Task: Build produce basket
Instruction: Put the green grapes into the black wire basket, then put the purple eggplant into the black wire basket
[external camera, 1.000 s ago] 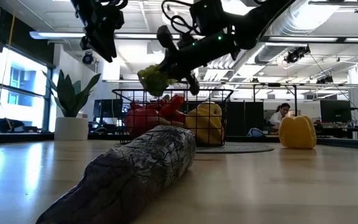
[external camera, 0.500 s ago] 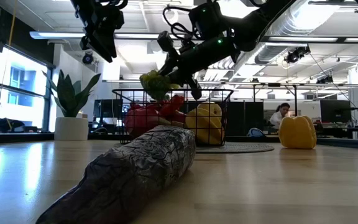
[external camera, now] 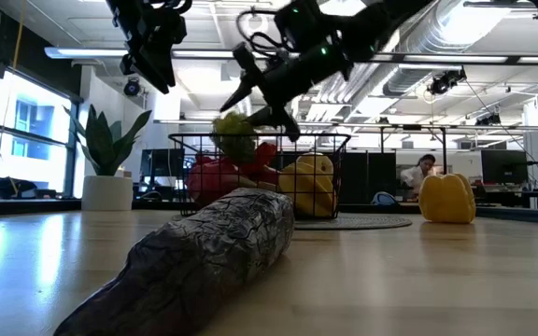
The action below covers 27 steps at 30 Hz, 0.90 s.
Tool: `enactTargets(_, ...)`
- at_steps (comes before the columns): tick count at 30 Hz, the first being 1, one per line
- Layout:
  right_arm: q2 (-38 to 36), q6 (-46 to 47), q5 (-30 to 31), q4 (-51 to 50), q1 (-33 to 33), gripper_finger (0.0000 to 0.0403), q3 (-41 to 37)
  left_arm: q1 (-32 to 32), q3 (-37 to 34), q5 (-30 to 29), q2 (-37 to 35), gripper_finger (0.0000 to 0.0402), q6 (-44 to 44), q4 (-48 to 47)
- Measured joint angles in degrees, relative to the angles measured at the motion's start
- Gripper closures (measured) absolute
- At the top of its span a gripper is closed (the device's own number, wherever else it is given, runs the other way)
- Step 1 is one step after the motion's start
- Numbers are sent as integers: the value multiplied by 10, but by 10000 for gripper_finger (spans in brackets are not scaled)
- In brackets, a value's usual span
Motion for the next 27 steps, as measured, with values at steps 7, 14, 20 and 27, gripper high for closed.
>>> enactTargets(7, 6, -94, 6, -240, -3, 227, 140, 0, 0, 0, 0, 250, 19, 0)
enactTargets(14, 4, -98, 38, -290, -3, 226, 179, 0, 0, 0, 0, 250, 19, 0)
enactTargets(20, 4, -97, 58, -338, 4, 226, 200, -2, 0, 17, 0, 250, 15, 0)
enactTargets(27, 4, -57, 119, -453, 24, 226, 241, -31, 0, 22, 0, 250, 15, 0)
